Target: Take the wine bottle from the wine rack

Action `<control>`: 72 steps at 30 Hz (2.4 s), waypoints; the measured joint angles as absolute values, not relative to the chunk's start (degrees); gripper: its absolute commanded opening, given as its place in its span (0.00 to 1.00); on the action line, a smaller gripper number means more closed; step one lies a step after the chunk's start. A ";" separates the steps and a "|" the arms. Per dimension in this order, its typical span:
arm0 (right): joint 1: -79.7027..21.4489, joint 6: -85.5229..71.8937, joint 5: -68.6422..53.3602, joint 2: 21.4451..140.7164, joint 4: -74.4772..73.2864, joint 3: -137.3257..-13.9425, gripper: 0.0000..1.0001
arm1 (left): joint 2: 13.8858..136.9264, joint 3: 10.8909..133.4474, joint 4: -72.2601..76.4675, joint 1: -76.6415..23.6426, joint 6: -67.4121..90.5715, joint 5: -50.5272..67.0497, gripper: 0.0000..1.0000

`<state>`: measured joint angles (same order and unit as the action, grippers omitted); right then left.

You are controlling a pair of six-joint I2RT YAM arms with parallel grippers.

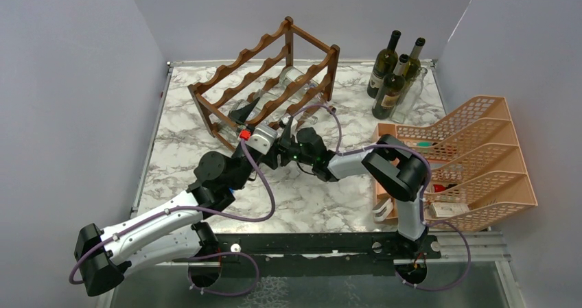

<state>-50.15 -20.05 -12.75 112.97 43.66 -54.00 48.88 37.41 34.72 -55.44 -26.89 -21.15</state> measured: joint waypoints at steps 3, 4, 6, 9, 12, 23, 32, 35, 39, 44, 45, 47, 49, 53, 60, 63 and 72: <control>-50.15 -20.29 -12.73 114.61 43.42 -55.27 0.62 | 48.82 37.39 34.74 -55.44 -26.92 -21.15 0.99; -50.15 -20.38 -12.71 114.91 43.40 -55.44 0.62 | 48.80 37.36 34.74 -55.44 -26.89 -21.17 0.99; -50.15 -20.56 -12.71 115.20 43.38 -55.48 0.62 | 48.77 37.36 34.76 -55.44 -26.89 -21.15 0.99; -50.15 -20.97 -12.67 115.42 43.40 -55.46 0.61 | 48.71 37.36 34.83 -55.44 -26.89 -21.15 0.99; -50.15 -21.21 -12.56 115.77 43.42 -55.46 0.58 | 48.64 37.34 35.00 -55.44 -26.89 -21.15 0.99; -50.15 -22.15 -11.20 116.73 43.44 -55.61 0.46 | 48.36 37.15 35.24 -55.44 -26.89 -21.15 0.99; -50.09 -23.53 -11.05 117.62 43.59 -55.88 0.29 | 48.10 37.06 35.59 -55.44 -26.92 -21.15 0.99; -50.09 -23.59 -11.05 117.56 43.57 -55.86 0.22 | 48.10 37.06 35.70 -55.44 -26.92 -21.15 0.99; -50.09 -23.99 -11.00 116.20 43.40 -54.76 0.15 | 48.10 37.06 35.77 -55.44 -26.92 -21.15 0.99; -50.09 -25.45 -10.79 112.22 43.29 -50.57 0.06 | 48.10 37.06 35.88 -55.44 -26.92 -21.15 0.99; -50.09 -25.71 -10.72 111.42 43.29 -49.65 0.05 | 48.10 37.06 35.92 -55.44 -26.89 -21.15 0.99; -50.09 -26.28 -10.59 110.30 43.29 -48.45 0.02 | 48.10 37.06 35.92 -55.44 -26.92 -21.15 0.99; -50.09 -26.92 -10.39 109.36 43.29 -47.42 0.01 | 48.10 37.06 35.92 -55.44 -26.92 -21.15 0.99; -50.09 -27.51 -9.89 106.13 42.52 -44.40 0.01 | 48.10 37.06 35.92 -55.44 -26.89 -21.15 0.99; -50.09 -27.24 -8.95 98.08 36.73 -40.97 0.01 | 48.10 37.06 35.92 -55.44 -26.89 -21.15 0.99; -50.09 -26.89 -8.40 94.26 33.98 -39.81 0.01 | 48.10 37.04 35.92 -55.44 -26.89 -21.15 0.99; -50.09 -24.86 -5.28 81.71 24.56 -35.31 0.01 | 48.12 37.04 35.94 -55.44 -26.81 -21.10 0.99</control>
<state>-50.09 -24.86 -5.28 81.71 24.56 -35.31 48.12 37.04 35.94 -55.44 -26.81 -21.10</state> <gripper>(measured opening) 0.365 0.993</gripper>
